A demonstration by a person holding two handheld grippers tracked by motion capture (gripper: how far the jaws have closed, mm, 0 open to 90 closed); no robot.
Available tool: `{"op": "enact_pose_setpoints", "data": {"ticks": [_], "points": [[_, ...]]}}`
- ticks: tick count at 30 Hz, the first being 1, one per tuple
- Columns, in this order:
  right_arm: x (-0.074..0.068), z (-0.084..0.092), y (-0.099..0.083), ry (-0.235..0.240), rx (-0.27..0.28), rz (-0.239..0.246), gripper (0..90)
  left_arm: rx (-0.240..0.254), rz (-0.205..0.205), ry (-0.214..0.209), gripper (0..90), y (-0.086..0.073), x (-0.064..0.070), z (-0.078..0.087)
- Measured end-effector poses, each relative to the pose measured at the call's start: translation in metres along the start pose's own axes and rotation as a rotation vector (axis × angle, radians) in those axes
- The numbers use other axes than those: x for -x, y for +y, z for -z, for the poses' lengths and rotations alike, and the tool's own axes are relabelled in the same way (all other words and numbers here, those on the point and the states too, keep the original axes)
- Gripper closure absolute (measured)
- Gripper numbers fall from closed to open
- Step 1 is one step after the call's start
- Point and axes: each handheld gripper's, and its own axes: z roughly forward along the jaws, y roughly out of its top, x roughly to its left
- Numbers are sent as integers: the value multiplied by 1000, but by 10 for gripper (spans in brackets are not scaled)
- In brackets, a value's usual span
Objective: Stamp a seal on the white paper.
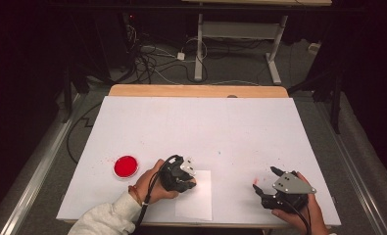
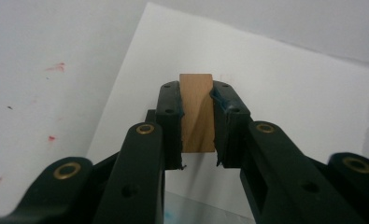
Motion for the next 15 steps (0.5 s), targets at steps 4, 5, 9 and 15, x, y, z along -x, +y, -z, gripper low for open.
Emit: {"op": "enact_pose_setpoints", "data": {"ticks": [4,5,9,15], "points": [[0,0,0,-2,-1,-1,219,38,-5,9,735,1,1,12],[0,0,0,-3,0,2,219,47,-8,12,734,1,1,15],[1,0,1,-6,4,-1,219,83,-3,22,734,0,1,26],[1,0,1,-7,5,-3,218,131,12,32,734,-2,0,43]]}}
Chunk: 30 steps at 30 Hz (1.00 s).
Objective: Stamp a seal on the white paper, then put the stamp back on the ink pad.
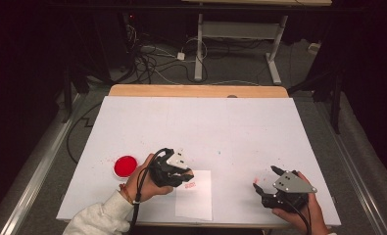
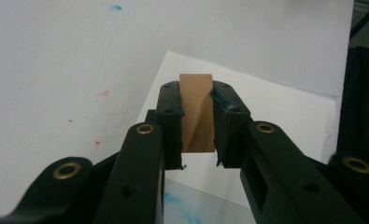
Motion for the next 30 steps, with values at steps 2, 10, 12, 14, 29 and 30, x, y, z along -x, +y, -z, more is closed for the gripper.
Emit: {"op": "enact_pose_setpoints", "data": {"ticks": [2,10,12,14,29,30], "points": [[1,0,1,-2,2,-3,218,10,4,0,734,0,-1,3],[1,-6,3,8,1,3,218,23,2,21,734,-5,-2,13],[1,-6,4,9,1,3,218,28,9,25,734,-6,-2,16],[1,-6,4,9,5,4,218,35,11,39,734,-8,-2,20],[0,-8,8,19,12,16,217,66,44,90,733,-21,-5,40],[0,-8,8,19,14,15,217,70,50,96,734,-22,-6,42]]}}
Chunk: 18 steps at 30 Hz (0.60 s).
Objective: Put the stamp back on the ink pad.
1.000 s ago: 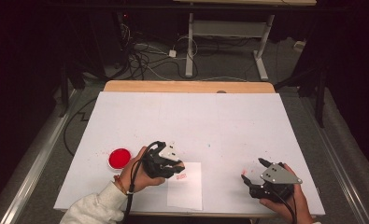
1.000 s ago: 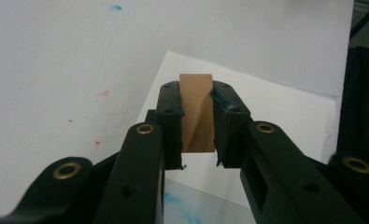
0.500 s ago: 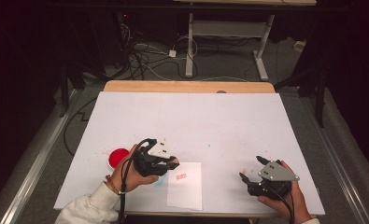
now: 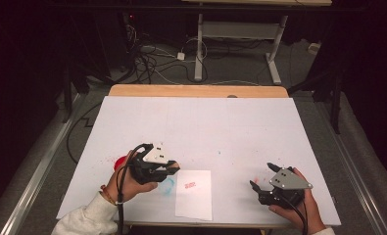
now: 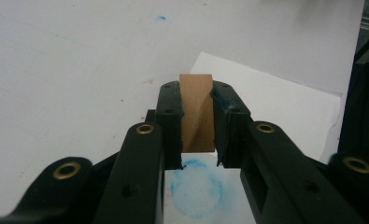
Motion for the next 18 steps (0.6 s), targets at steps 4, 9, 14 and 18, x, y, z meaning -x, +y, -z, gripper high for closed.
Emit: {"op": "enact_pose_setpoints", "data": {"ticks": [4,9,14,18], "points": [[-1,0,0,3,2,0,217,5,16,14,734,-6,-5,7],[-2,1,-1,10,-1,5,217,7,41,40,733,-15,-10,17],[-2,4,-1,2,6,2,217,13,71,72,733,-25,-18,28],[-3,5,-1,4,4,7,217,8,99,93,734,-35,-27,32]]}}
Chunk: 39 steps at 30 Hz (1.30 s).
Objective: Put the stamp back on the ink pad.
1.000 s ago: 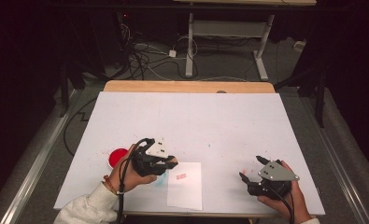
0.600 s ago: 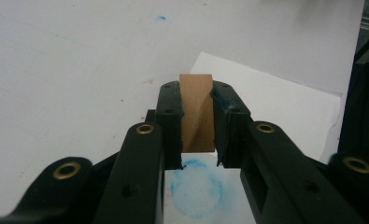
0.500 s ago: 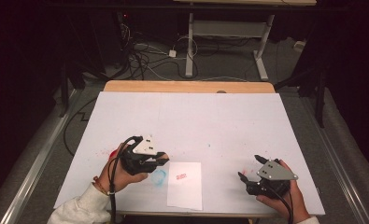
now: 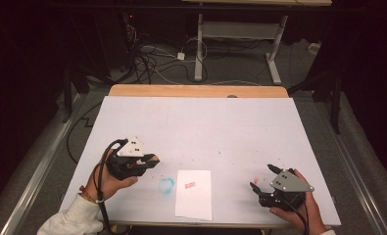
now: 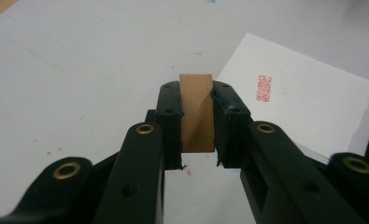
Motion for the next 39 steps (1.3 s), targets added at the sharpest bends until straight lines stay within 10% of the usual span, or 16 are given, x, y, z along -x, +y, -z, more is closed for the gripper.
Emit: {"op": "enact_pose_setpoints", "data": {"ticks": [22,39], "points": [[-1,-3,-1,8,-14,10,218,-124,177,78,732,-57,-44,-3],[-2,-2,-1,11,-17,18,217,-190,219,104,729,-72,-55,-15]]}}
